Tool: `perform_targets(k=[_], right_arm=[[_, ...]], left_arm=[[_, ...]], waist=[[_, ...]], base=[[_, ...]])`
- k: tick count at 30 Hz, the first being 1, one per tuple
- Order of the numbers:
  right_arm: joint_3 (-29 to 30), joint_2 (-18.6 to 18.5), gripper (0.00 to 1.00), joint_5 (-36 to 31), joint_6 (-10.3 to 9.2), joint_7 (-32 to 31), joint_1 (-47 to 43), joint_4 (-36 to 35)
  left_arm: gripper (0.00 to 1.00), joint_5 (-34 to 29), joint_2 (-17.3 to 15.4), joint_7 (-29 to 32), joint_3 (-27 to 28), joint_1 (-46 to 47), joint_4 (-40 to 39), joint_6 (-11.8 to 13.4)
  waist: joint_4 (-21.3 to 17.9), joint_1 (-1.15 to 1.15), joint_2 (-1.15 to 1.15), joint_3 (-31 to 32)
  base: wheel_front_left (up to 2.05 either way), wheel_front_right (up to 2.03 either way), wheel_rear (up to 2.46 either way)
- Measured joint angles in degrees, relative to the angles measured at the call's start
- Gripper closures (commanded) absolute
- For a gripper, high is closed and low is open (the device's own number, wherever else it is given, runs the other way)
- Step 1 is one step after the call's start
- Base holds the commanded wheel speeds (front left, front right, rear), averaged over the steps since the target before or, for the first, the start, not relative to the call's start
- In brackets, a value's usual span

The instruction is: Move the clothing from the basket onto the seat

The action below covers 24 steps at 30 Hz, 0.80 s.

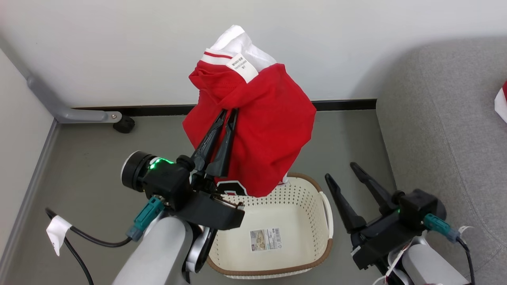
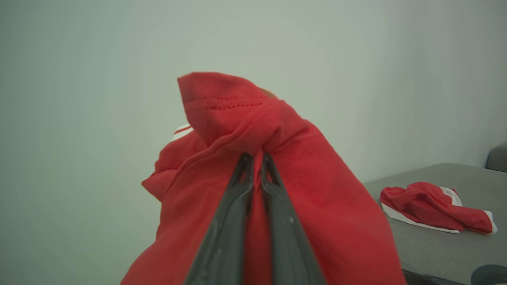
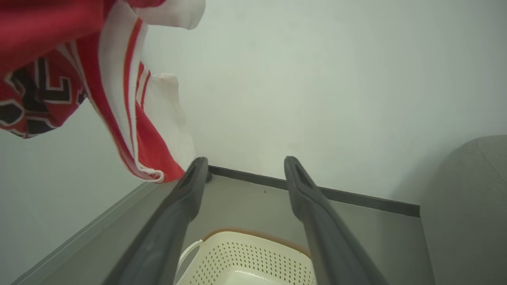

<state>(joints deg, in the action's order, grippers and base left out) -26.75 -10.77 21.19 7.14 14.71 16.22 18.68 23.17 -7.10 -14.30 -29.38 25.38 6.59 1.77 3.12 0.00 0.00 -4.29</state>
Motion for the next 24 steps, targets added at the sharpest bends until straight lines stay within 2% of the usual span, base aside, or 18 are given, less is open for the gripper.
perform_targets(k=[15, 24], right_arm=[[-9.9, -2.0, 0.0, 2.1, 0.0, 0.0, 5.8, -5.2], [-12.9, -2.2, 0.0, 2.1, 0.0, 0.0, 12.4, -3.3]], left_arm=[[1.0, -1.5, 1.0, 0.0, -1.5, 0.0, 0.0, 0.0], [1.0, -1.6, 2.1, 0.0, -2.9, 1.0, 0.3, -0.3]], waist=[[0.5, 0.0, 0.0, -1.2], [2.3, 0.0, 0.0, -2.6]], base=[[0.0, 0.0, 0.0], [0.0, 0.0, 0.0]])
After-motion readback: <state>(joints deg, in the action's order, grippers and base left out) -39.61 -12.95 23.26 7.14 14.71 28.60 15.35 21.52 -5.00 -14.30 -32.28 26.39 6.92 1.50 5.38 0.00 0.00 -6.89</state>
